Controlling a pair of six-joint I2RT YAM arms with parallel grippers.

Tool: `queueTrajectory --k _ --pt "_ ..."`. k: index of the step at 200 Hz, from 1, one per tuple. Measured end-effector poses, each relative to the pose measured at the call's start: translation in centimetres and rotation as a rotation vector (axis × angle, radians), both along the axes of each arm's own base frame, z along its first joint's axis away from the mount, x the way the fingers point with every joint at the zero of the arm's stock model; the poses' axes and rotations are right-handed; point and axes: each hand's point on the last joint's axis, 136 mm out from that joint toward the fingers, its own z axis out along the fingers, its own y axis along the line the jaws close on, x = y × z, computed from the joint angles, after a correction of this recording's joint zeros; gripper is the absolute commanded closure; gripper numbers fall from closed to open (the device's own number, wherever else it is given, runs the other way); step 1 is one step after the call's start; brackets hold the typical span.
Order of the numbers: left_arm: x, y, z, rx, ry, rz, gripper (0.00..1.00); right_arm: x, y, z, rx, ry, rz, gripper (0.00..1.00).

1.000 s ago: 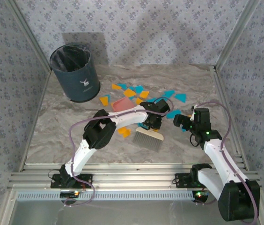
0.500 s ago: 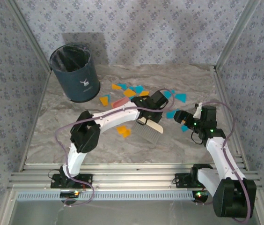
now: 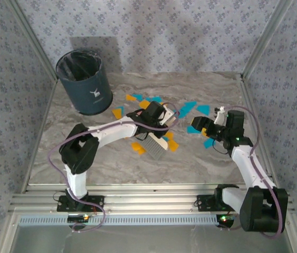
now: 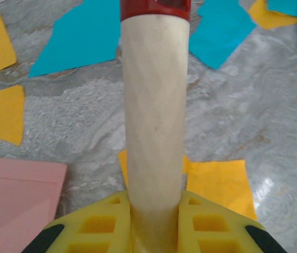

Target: Sweep away the paper scraps from the table

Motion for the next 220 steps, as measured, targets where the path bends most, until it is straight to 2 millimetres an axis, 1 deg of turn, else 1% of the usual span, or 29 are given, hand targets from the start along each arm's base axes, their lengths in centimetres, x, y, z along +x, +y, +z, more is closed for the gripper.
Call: queueTrajectory --k 18,51,62,72,95,114,149,220 --pt "-0.6 -0.5 0.9 -0.037 -0.041 -0.058 0.8 0.4 1.2 0.2 0.029 -0.002 0.049 0.3" --pt "-1.0 -1.5 2.7 -0.098 -0.105 -0.13 0.8 0.9 3.7 -0.1 0.067 0.019 0.129 0.31" --pt "-1.1 -1.6 3.0 -0.11 -0.118 -0.143 0.79 1.0 4.4 -0.1 0.072 0.022 0.149 0.31" --pt "-1.3 -1.5 3.2 -0.117 -0.126 -0.153 0.8 1.1 5.0 0.0 0.075 0.02 0.165 0.34" --pt "-1.5 -1.7 3.7 -0.131 -0.14 -0.174 0.8 1.6 5.8 0.3 0.087 0.012 0.183 0.37" --pt "-1.5 -1.9 3.8 -0.138 -0.145 -0.182 0.8 1.9 6.4 0.2 0.095 0.016 0.198 0.39" --pt "-1.7 -2.0 3.9 -0.143 -0.144 -0.195 0.79 2.2 7.8 0.0 0.106 0.027 0.227 0.52" --pt "-1.8 -2.1 3.9 -0.145 -0.142 -0.198 0.79 2.5 10.0 -0.1 0.11 0.022 0.281 0.56"
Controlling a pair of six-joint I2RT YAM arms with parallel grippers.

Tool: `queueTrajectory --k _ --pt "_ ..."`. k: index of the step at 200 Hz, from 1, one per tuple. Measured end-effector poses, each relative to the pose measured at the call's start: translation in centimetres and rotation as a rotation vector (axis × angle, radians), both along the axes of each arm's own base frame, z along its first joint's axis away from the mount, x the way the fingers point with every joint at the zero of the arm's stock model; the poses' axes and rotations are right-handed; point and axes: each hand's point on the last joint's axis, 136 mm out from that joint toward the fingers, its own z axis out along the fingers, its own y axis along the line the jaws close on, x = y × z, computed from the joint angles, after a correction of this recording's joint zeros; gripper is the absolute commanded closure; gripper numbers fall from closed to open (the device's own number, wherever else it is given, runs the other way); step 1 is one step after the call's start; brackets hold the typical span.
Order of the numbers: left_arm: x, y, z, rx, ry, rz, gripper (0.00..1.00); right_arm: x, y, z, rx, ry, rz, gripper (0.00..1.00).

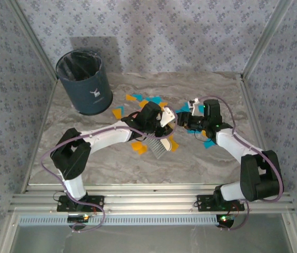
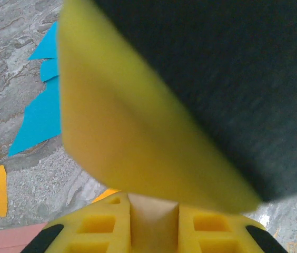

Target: Sweep away the paper scraps from the table

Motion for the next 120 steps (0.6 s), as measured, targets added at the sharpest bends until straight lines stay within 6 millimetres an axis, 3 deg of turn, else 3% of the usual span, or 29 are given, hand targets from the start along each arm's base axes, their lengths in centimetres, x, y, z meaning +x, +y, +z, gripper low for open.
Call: queueTrajectory --k 90,120 --pt "0.1 -0.1 0.1 -0.014 0.014 0.017 0.79 0.1 1.1 -0.8 0.001 0.026 0.008 0.62" --pt "0.1 -0.1 0.1 -0.017 0.019 0.021 0.79 0.3 1.1 -1.0 -0.004 0.025 0.004 0.69"
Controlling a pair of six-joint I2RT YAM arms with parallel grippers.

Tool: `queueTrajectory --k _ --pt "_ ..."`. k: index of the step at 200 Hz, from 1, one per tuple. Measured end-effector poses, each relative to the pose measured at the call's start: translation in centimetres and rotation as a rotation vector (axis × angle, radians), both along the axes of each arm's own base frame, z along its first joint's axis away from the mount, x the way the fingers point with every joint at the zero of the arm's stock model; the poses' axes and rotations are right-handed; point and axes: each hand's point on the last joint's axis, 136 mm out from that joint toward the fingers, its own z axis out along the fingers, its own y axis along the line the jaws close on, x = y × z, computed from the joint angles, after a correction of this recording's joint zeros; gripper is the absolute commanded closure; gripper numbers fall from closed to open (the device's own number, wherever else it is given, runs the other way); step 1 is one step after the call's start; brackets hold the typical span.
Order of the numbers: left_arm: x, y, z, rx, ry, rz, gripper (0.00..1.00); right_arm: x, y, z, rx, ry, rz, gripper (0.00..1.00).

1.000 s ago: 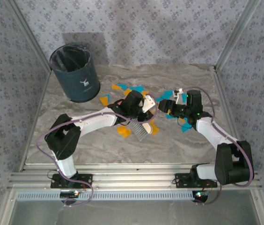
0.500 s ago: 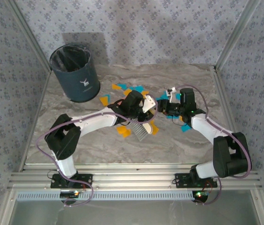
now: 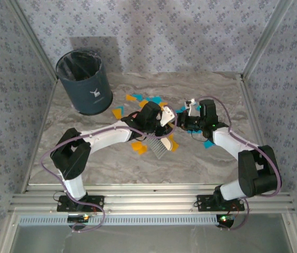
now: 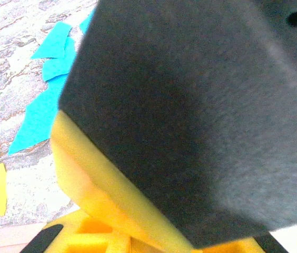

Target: Sweep away the paper scraps from the table

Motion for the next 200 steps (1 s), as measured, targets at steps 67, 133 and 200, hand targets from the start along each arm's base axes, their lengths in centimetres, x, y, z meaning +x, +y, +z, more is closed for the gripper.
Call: queueTrajectory --k 67,133,200 --pt "-0.4 0.0 0.5 -0.008 0.001 -0.027 0.53 0.3 0.0 0.0 -0.003 -0.003 -0.017 0.89" --pt "-1.8 1.9 4.5 -0.041 -0.044 -0.069 0.45 1.2 -2.4 0.4 -0.01 -0.008 -0.079 0.92" --pt "1.5 9.0 5.2 0.061 -0.039 0.109 0.43 1.1 -6.1 2.3 -0.03 -0.067 -0.133 1.0"
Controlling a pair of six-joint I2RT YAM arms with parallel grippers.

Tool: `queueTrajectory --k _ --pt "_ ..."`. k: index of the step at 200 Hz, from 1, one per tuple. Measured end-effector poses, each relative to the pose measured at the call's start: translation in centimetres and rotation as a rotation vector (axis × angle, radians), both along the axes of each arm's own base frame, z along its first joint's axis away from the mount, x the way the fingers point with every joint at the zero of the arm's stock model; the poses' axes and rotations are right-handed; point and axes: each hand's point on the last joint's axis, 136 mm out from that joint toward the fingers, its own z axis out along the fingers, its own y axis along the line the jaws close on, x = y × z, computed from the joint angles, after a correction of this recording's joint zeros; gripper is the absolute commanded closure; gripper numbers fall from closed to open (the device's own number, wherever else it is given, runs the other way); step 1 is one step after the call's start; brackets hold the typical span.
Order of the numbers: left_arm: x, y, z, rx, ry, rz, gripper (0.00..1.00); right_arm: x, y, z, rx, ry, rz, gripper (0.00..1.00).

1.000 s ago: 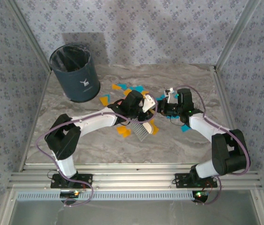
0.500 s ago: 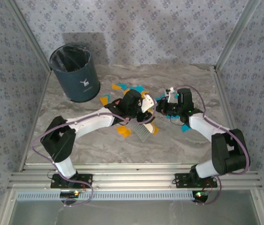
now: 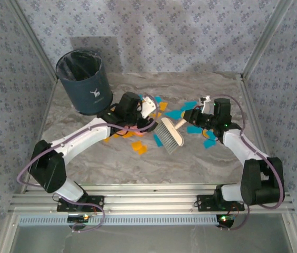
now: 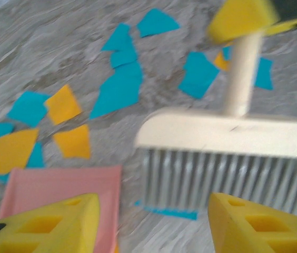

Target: Sweep away the paper scraps from the table

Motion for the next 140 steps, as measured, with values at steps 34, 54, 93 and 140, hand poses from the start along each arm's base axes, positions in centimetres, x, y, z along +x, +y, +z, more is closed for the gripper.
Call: queueTrajectory --k 34,54,93,140 --pt "1.0 4.1 -1.7 0.122 0.034 0.094 0.44 -0.6 -1.5 1.2 0.003 -0.025 -0.012 1.0" --pt "1.1 5.9 -2.9 0.194 0.056 0.12 0.44 -1.0 -2.2 1.3 0.003 -0.025 -0.023 1.0" --pt "1.5 10.2 -4.0 0.282 0.1 0.169 0.44 -1.9 -3.7 1.8 -0.006 -0.025 -0.056 1.0" --pt "1.1 13.2 -4.8 0.334 0.107 0.173 0.42 -2.7 -4.5 2.6 -0.006 -0.038 -0.075 1.0"
